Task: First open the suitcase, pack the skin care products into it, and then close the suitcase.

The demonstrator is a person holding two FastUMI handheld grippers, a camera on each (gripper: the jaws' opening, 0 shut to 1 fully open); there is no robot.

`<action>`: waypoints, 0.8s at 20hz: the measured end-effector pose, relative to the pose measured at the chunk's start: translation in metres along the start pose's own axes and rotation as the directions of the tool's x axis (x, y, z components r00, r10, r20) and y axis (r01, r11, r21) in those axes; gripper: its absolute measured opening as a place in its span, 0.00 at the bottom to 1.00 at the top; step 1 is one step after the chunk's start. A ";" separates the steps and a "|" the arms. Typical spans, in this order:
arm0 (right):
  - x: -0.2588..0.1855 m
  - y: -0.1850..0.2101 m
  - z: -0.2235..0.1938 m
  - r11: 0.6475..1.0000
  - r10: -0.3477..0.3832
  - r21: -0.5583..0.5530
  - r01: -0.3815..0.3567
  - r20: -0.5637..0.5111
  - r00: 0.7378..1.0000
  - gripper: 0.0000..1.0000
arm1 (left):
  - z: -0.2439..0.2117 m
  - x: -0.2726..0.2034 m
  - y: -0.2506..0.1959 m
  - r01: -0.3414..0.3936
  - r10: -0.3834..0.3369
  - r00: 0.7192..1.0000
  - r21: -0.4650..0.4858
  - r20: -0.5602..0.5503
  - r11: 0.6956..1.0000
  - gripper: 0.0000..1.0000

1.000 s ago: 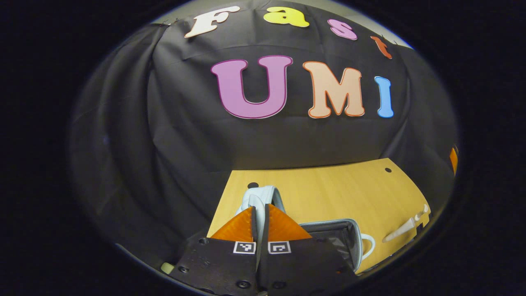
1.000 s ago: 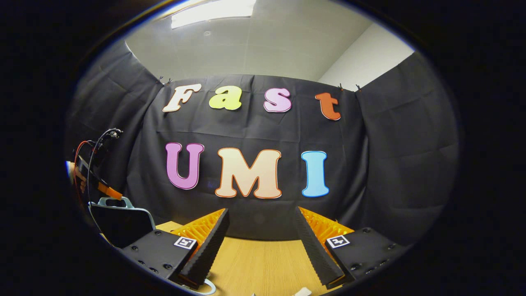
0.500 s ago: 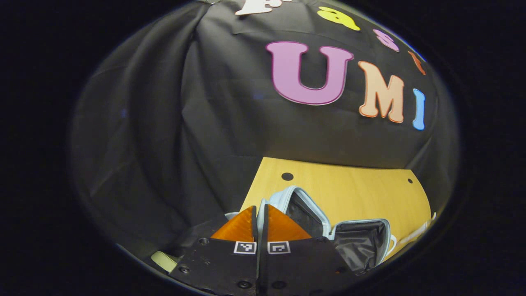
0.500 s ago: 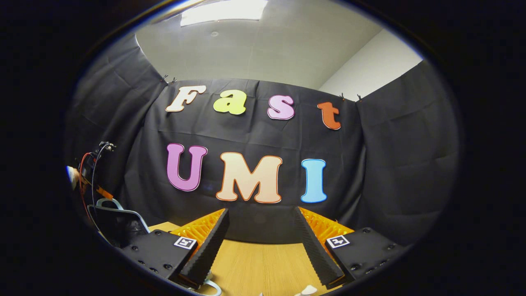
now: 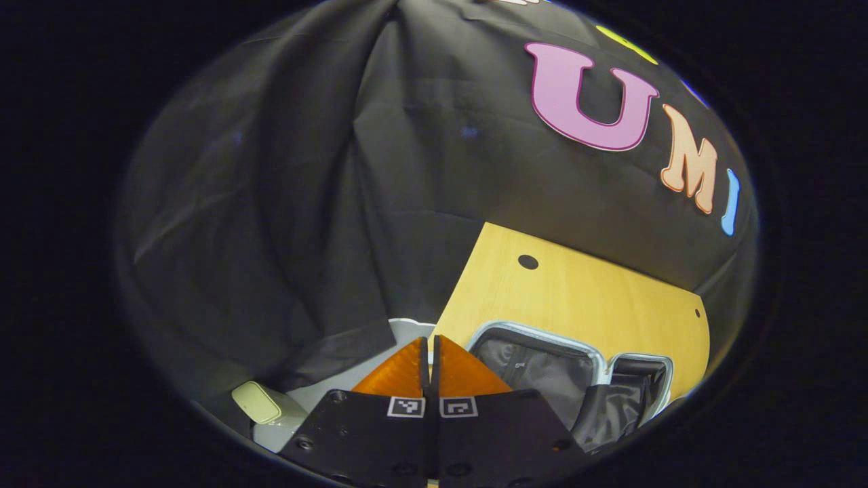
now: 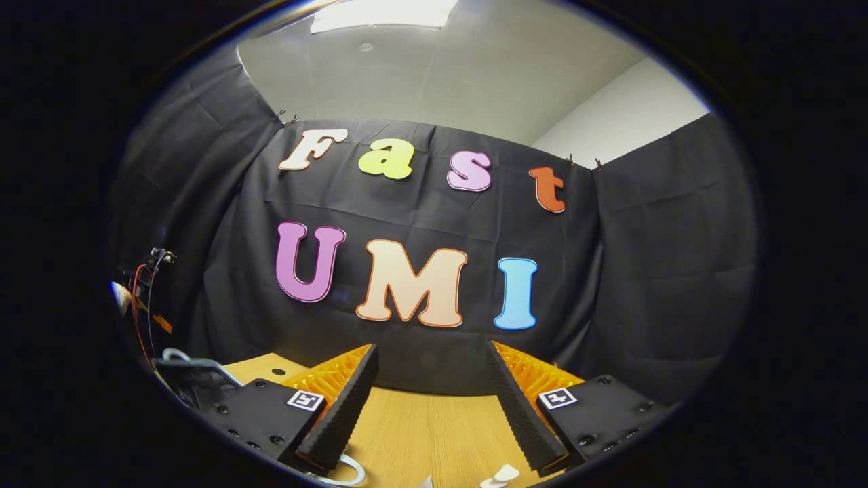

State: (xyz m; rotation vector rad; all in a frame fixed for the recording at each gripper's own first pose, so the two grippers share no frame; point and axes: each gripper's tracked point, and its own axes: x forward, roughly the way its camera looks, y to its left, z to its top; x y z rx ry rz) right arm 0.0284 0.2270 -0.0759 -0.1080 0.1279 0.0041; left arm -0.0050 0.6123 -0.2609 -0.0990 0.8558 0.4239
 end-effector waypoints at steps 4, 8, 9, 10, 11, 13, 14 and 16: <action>-0.002 0.002 0.002 1.000 0.007 -0.012 -0.007 0.002 1.000 1.00 | 0.005 -0.005 -0.002 -0.020 0.020 0.999 0.002 0.044 1.000 0.00; 0.000 -0.006 -0.004 1.000 0.018 -0.010 -0.018 -0.008 1.000 0.98 | 0.031 -0.039 -0.050 0.049 -0.049 0.978 0.007 0.205 0.999 0.28; 0.000 -0.011 -0.005 1.000 0.017 -0.002 -0.017 -0.007 1.000 0.99 | 0.038 -0.050 -0.060 0.040 -0.043 0.965 0.015 0.258 0.999 0.52; 0.000 -0.016 -0.005 1.000 0.020 0.010 -0.019 -0.005 1.000 1.00 | 0.045 -0.059 -0.076 0.040 -0.047 0.952 0.030 0.304 0.999 0.75; 0.000 -0.022 -0.007 1.000 0.022 0.021 -0.022 -0.005 1.000 1.00 | 0.053 -0.073 -0.090 0.038 -0.051 0.935 0.045 0.352 0.998 0.99; 0.003 -0.039 -0.012 0.999 0.026 0.037 -0.025 -0.015 1.000 0.98 | 0.063 -0.104 -0.126 0.045 -0.069 0.895 0.064 0.440 0.997 0.96; 0.004 -0.048 -0.013 0.999 0.024 0.046 -0.023 -0.019 1.000 0.99 | 0.068 -0.120 -0.141 0.052 -0.081 0.875 0.073 0.477 0.996 0.95; 0.006 -0.065 -0.017 0.997 0.032 0.067 -0.030 -0.024 0.999 0.99 | 0.073 -0.146 -0.182 0.064 -0.107 0.838 0.098 0.535 0.993 0.95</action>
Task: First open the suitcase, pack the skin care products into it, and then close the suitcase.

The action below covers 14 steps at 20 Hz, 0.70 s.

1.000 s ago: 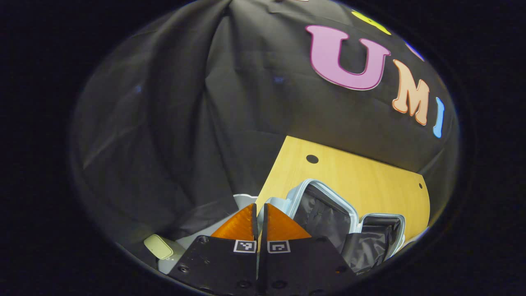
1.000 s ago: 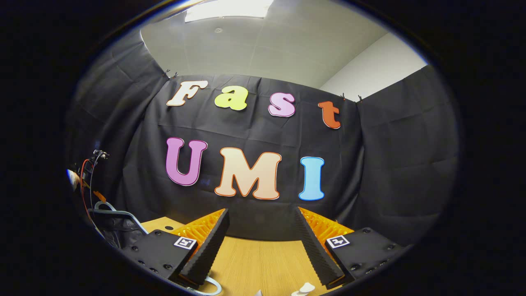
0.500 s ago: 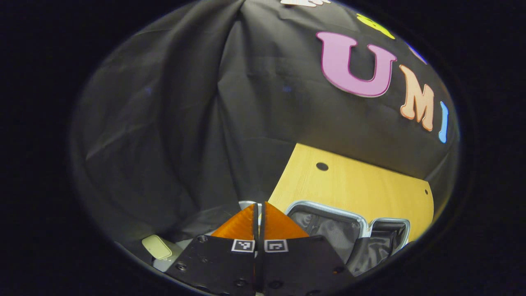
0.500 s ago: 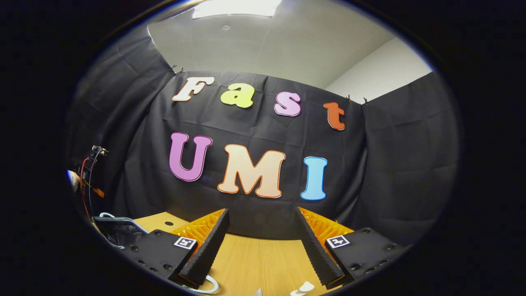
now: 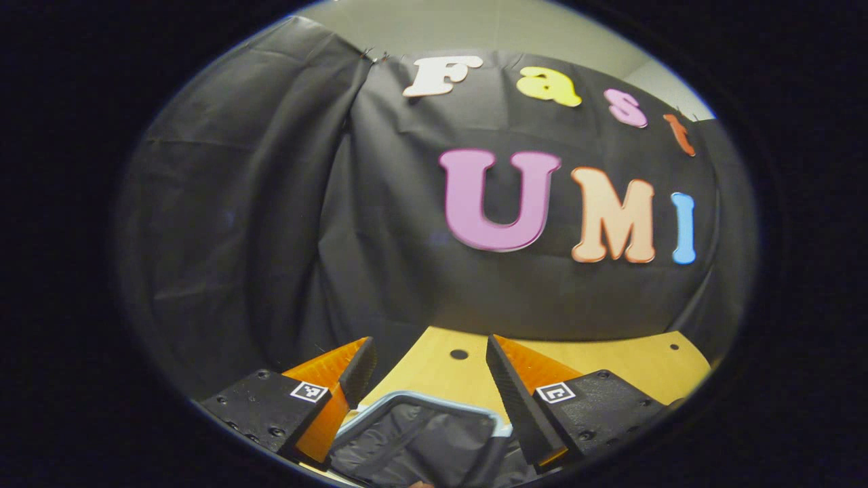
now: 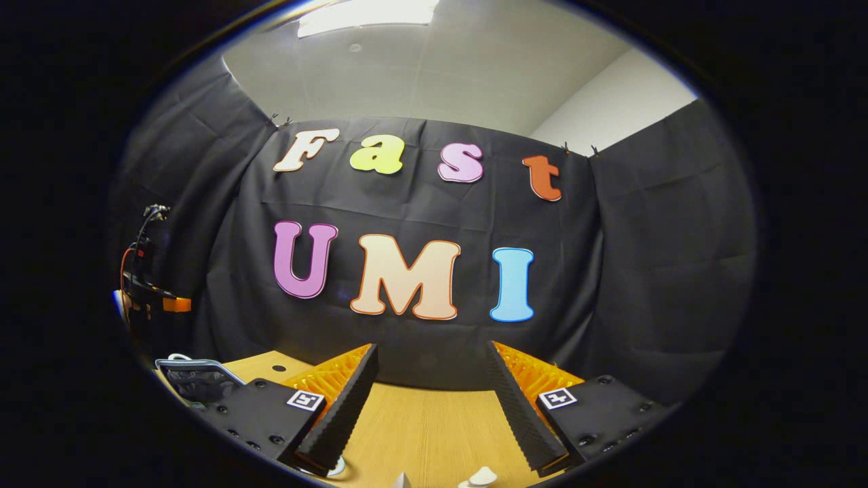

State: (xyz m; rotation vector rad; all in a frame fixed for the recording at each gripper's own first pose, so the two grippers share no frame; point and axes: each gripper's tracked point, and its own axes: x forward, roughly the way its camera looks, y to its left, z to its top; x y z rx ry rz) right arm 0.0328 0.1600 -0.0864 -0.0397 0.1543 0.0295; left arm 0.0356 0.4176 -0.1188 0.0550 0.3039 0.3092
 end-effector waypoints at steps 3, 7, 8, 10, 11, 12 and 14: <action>0.002 -0.024 -0.001 1.000 0.021 0.016 -0.021 0.005 1.000 0.99 | 0.018 -0.024 -0.062 0.059 -0.060 0.997 0.012 0.047 0.998 0.95; 0.002 -0.053 0.000 0.999 0.044 0.031 -0.045 0.018 0.999 0.99 | 0.023 -0.054 -0.132 0.118 -0.121 0.989 0.045 0.082 0.992 0.93; 0.003 -0.061 0.000 0.998 0.048 0.035 -0.049 0.021 0.999 0.99 | 0.021 -0.057 -0.152 0.137 -0.141 0.987 0.059 0.075 0.989 0.95; 0.001 -0.074 -0.004 0.998 0.055 0.044 -0.055 0.017 0.998 1.00 | 0.014 -0.069 -0.185 0.169 -0.173 0.983 0.067 0.059 0.983 0.94; 0.001 -0.080 -0.006 0.997 0.058 0.047 -0.058 0.014 0.998 0.99 | 0.012 -0.076 -0.204 0.195 -0.199 0.978 0.061 0.058 0.979 0.95; 0.001 -0.086 -0.008 0.997 0.061 0.051 -0.061 0.012 0.998 0.99 | 0.008 -0.082 -0.222 0.218 -0.221 0.974 0.050 0.052 0.975 0.95; -0.003 -0.096 -0.010 0.996 0.070 0.054 -0.071 0.008 0.997 0.99 | -0.005 -0.093 -0.253 0.258 -0.259 0.965 0.044 0.029 0.965 0.95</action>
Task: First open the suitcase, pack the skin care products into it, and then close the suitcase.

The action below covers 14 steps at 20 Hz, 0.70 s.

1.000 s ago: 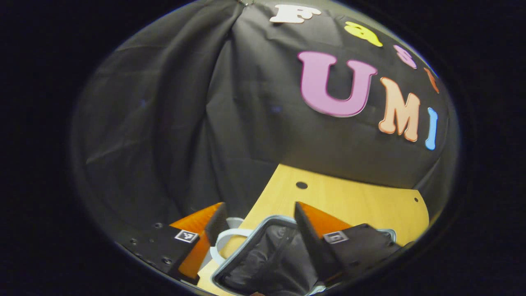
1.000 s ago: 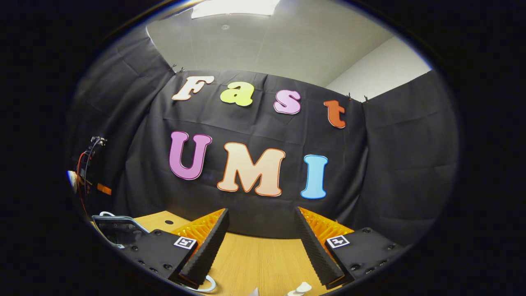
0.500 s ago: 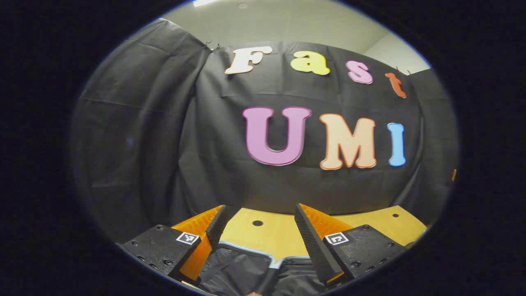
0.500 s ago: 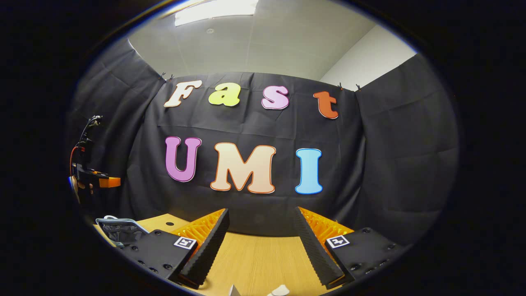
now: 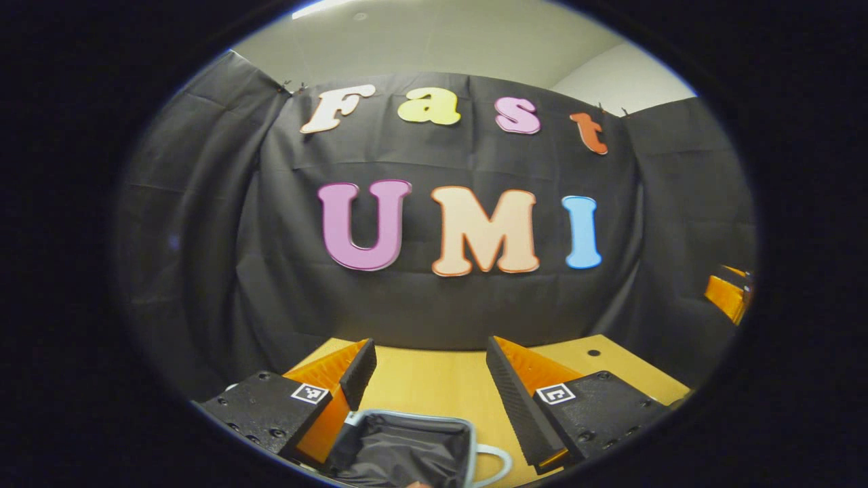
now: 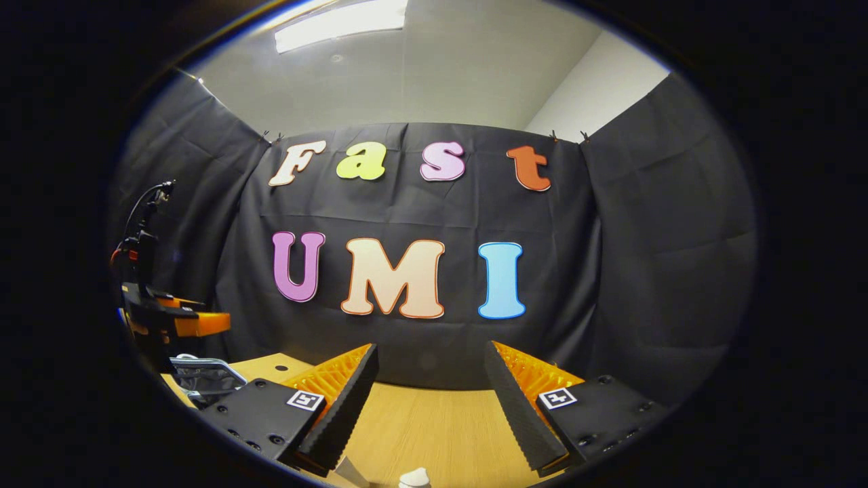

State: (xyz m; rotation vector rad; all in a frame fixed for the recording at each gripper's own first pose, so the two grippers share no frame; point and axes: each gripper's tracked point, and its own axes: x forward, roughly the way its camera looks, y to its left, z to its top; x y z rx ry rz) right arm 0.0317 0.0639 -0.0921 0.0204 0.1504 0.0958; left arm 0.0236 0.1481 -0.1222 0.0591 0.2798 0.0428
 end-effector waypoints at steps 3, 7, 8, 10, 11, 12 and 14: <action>-0.005 -0.015 -0.001 1.000 0.013 -0.016 -0.013 0.000 1.000 0.99 | -0.017 -0.006 -0.046 0.054 -0.054 0.998 0.004 -0.030 0.999 0.95; -0.011 -0.032 -0.004 0.999 0.023 -0.025 -0.023 -0.008 1.000 0.98 | -0.049 -0.012 -0.097 0.110 -0.111 0.990 -0.012 -0.086 0.994 0.95; -0.013 -0.037 -0.005 0.999 0.024 -0.030 -0.024 -0.011 1.000 0.99 | -0.058 -0.013 -0.108 0.121 -0.123 0.987 -0.026 -0.102 0.992 0.95; -0.018 -0.045 -0.006 0.999 0.025 -0.041 -0.025 -0.014 1.000 0.99 | -0.079 -0.015 -0.127 0.138 -0.143 0.979 -0.046 -0.143 0.989 0.95; -0.021 -0.049 -0.007 0.999 0.024 -0.046 -0.024 -0.016 1.000 0.98 | -0.088 -0.017 -0.135 0.144 -0.151 0.975 -0.051 -0.161 0.988 0.95; -0.023 -0.053 -0.008 0.998 0.022 -0.051 -0.023 -0.020 1.000 0.98 | -0.099 -0.018 -0.143 0.152 -0.160 0.971 -0.056 -0.180 0.987 0.95; -0.028 -0.061 -0.012 0.998 0.015 -0.060 -0.017 -0.030 0.999 0.99 | -0.121 -0.022 -0.159 0.168 -0.178 0.958 -0.063 -0.225 0.984 0.95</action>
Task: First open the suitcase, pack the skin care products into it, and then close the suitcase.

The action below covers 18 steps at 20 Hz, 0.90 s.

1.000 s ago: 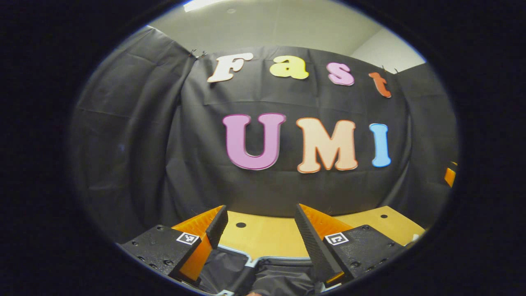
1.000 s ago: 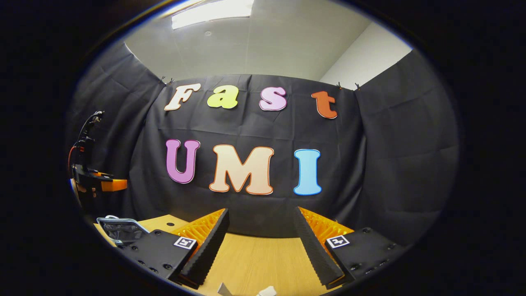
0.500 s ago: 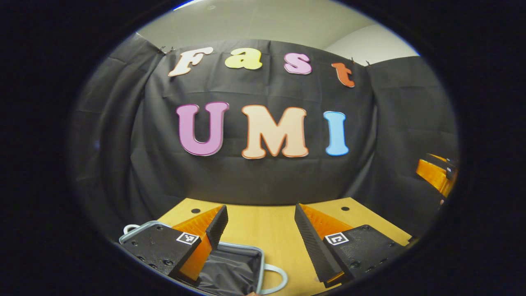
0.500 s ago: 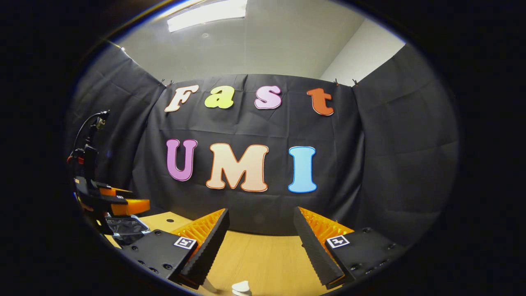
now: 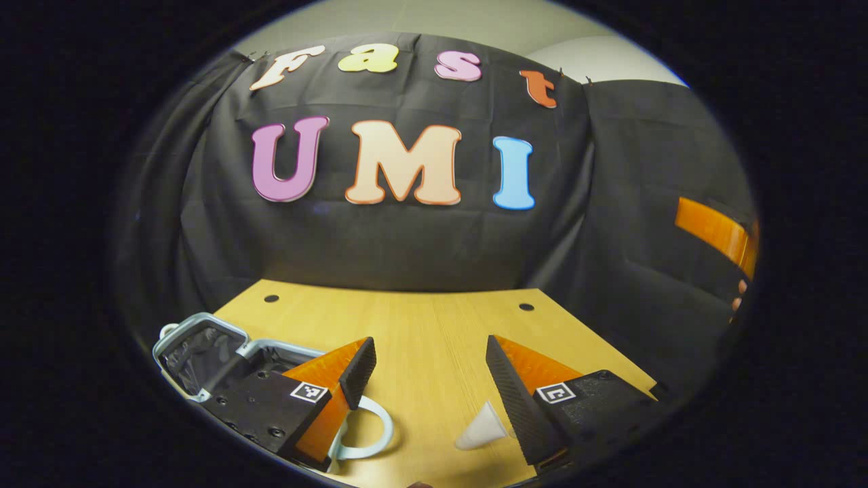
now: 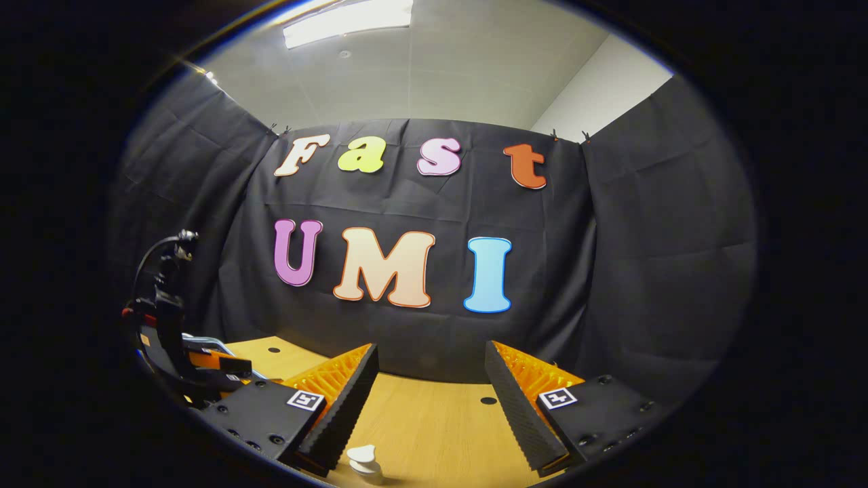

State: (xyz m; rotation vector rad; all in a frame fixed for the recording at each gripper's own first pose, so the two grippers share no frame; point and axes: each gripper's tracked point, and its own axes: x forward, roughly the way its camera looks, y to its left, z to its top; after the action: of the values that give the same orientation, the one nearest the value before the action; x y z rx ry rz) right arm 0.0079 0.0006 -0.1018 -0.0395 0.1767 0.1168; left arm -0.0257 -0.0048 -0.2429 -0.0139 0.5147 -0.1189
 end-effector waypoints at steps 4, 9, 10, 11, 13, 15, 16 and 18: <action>-0.007 -0.013 -0.007 1.000 -0.017 -0.012 0.016 -0.022 1.000 0.98 | -0.046 0.005 -0.024 0.034 -0.034 0.995 0.002 -0.091 0.999 0.95; -0.017 -0.018 -0.013 0.999 -0.027 -0.036 0.025 -0.039 0.999 0.99 | -0.108 0.012 -0.038 0.063 -0.067 0.974 -0.027 -0.217 0.998 0.94; -0.020 -0.017 -0.014 0.999 -0.023 -0.041 0.022 -0.043 0.999 0.98 | -0.123 0.014 -0.041 0.070 -0.078 0.965 -0.041 -0.249 0.997 0.96; -0.022 -0.017 -0.014 0.999 -0.022 -0.046 0.020 -0.045 0.999 0.98 | -0.135 0.015 -0.042 0.072 -0.084 0.957 -0.053 -0.279 0.996 0.96; -0.026 -0.016 -0.017 0.998 -0.019 -0.057 0.017 -0.049 0.999 0.99 | -0.151 0.019 -0.042 0.074 -0.089 0.945 -0.061 -0.316 0.995 0.95; -0.030 -0.012 -0.019 0.998 -0.011 -0.060 0.008 -0.054 0.998 0.99 | -0.163 0.020 -0.035 0.077 -0.091 0.935 -0.055 -0.343 0.996 0.92; -0.030 -0.011 -0.020 0.998 -0.006 -0.061 0.002 -0.057 0.998 0.99 | -0.170 0.019 -0.034 0.074 -0.088 0.930 -0.053 -0.357 0.996 0.83; -0.031 -0.006 -0.024 0.998 0.006 -0.061 -0.010 -0.060 0.998 0.99 | -0.176 0.022 -0.030 0.051 -0.062 0.929 -0.040 -0.364 0.998 0.67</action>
State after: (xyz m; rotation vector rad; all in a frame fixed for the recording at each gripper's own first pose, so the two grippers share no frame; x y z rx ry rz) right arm -0.0259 -0.0102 -0.1194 -0.1035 0.2328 0.1289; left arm -0.0966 -0.0345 -0.4054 -0.0362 0.8902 -0.1723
